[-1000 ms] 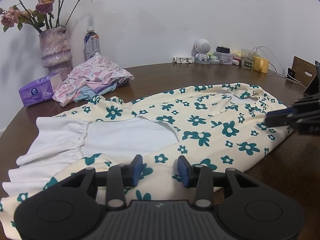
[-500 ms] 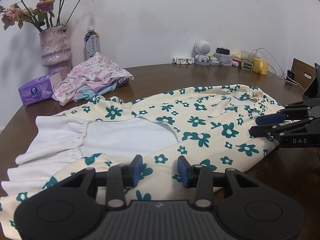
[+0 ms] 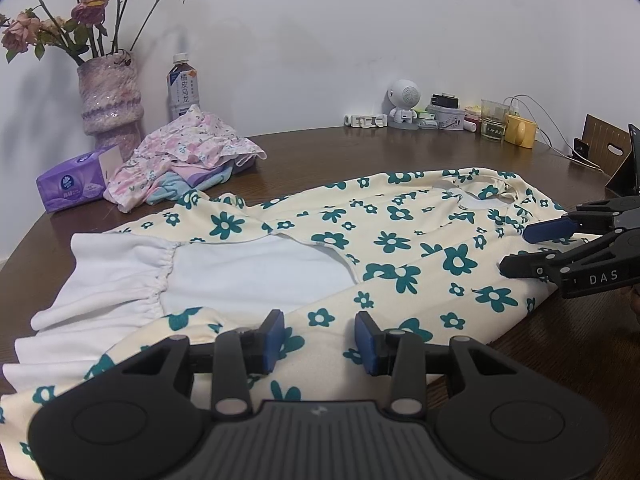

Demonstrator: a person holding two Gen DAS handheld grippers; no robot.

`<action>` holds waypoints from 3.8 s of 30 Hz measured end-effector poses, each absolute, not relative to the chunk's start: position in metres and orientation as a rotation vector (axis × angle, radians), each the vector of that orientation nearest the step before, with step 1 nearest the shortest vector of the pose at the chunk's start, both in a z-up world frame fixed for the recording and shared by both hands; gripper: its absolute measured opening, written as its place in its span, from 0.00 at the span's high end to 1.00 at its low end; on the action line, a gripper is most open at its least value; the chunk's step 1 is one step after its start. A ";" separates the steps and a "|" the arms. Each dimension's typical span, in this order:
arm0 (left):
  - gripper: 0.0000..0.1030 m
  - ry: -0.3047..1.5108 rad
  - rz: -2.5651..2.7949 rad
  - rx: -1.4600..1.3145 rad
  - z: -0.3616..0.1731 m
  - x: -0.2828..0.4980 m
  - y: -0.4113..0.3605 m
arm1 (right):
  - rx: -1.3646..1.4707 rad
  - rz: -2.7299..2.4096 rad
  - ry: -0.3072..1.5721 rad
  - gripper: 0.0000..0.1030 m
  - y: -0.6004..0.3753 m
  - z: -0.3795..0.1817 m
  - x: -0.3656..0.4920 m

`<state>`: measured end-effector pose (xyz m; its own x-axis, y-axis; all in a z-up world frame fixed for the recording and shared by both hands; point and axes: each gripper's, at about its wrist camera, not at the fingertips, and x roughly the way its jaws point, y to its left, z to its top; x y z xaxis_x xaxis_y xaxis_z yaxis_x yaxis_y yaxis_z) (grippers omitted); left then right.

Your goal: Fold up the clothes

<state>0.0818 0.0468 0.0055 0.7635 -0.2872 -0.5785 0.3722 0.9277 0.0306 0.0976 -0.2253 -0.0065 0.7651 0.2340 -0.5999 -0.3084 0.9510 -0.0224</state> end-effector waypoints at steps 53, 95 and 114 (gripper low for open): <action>0.81 0.767 -0.522 0.154 0.026 0.116 0.095 | 0.177 0.555 0.881 0.81 -0.418 0.022 0.113; 0.64 0.626 -0.395 0.052 0.004 0.083 0.039 | 0.027 0.394 0.629 0.75 -0.283 0.014 0.086; 0.70 0.586 -0.327 -0.045 0.010 0.067 0.076 | -0.040 0.438 0.636 0.69 -0.234 -0.006 0.086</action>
<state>0.0669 0.0757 0.0099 0.7831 -0.3158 -0.5358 0.2901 0.9475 -0.1344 0.0863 -0.2337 -0.0059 0.7162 0.3836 -0.5830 -0.4080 0.9079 0.0962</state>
